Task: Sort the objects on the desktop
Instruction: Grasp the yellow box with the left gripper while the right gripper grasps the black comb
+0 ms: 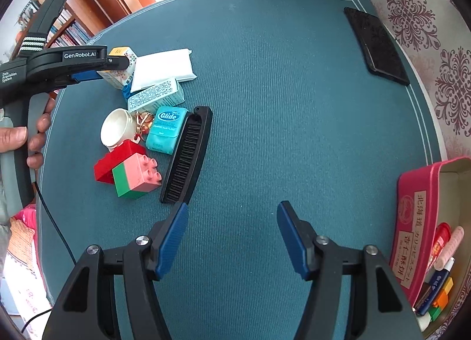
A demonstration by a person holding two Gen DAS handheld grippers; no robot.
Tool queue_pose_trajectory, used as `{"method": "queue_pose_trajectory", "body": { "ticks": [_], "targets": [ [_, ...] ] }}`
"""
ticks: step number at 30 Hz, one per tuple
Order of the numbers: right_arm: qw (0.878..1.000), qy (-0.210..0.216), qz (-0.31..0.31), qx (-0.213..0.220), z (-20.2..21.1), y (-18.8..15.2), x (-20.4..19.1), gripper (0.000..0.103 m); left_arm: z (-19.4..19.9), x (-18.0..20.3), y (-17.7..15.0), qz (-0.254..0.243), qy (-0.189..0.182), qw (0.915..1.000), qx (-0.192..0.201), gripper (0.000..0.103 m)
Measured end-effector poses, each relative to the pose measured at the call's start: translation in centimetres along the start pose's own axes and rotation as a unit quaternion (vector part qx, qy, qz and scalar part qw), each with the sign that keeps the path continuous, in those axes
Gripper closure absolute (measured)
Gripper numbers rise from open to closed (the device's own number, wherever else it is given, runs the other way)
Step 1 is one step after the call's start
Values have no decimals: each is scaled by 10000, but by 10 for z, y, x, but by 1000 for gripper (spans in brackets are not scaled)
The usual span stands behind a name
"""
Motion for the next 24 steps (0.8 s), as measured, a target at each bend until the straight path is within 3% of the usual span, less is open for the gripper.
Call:
{"method": "queue_pose_trajectory", "body": {
  "ticks": [6,9,21,24],
  "targets": [
    [10000,15,39,16,-7,13,-5,36,-11,-12,-1,227,-92,9997,-80,48],
    [10000,-1,65,41,-9,19,-8,36,-9,-20,-4,381,-117,9992,-31,54],
    [9995,-6,313,57,-34,40,-34,36,28,-45,-30,699,-120,9973,185,54],
    [9989,-48,457,4,-43,40,-44,40,33,-45,-39,748,-166,9969,185,54]
  ]
}}
Point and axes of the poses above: each gripper's, at about its wrist camera, not at the fingertips, and z roughly against the way its jaws point, x to its right, y to its top, the point moved 3 cm from there along -z, roughly the way its jaws point, and after that the axes turned 2 degrees about -x, right-handed, at the moved point
